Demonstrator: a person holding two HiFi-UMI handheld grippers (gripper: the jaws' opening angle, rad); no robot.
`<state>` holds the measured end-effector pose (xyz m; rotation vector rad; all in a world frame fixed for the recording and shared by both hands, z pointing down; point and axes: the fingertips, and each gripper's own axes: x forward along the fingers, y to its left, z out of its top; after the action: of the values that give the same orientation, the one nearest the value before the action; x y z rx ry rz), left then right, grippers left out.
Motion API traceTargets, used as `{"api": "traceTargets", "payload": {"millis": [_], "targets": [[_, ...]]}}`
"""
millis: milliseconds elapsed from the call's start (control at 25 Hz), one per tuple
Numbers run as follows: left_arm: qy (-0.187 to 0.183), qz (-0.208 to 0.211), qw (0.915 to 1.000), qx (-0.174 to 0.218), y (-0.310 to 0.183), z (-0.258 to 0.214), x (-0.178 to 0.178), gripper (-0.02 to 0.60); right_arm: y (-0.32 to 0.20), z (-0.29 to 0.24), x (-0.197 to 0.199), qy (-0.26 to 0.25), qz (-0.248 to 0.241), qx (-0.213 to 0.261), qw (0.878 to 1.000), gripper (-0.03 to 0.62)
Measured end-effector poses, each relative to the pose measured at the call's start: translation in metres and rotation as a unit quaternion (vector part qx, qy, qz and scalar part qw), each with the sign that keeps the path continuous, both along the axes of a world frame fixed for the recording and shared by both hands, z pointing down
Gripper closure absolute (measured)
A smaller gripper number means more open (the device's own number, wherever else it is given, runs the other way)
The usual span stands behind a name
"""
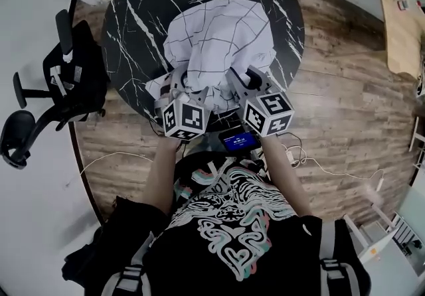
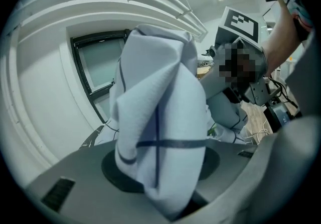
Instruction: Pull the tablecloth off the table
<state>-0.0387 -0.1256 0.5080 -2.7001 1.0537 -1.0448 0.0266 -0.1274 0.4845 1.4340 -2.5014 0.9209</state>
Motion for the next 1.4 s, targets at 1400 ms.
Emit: {"api": "traceTargets", "payload": {"millis": [1400], "targets": [[0.018,-0.002,0.9929,0.118,-0.003,-0.102,-0.001,0.387,0.008,-0.101,-0.002,0.013,0.019,0.119,0.993,0.473]]}}
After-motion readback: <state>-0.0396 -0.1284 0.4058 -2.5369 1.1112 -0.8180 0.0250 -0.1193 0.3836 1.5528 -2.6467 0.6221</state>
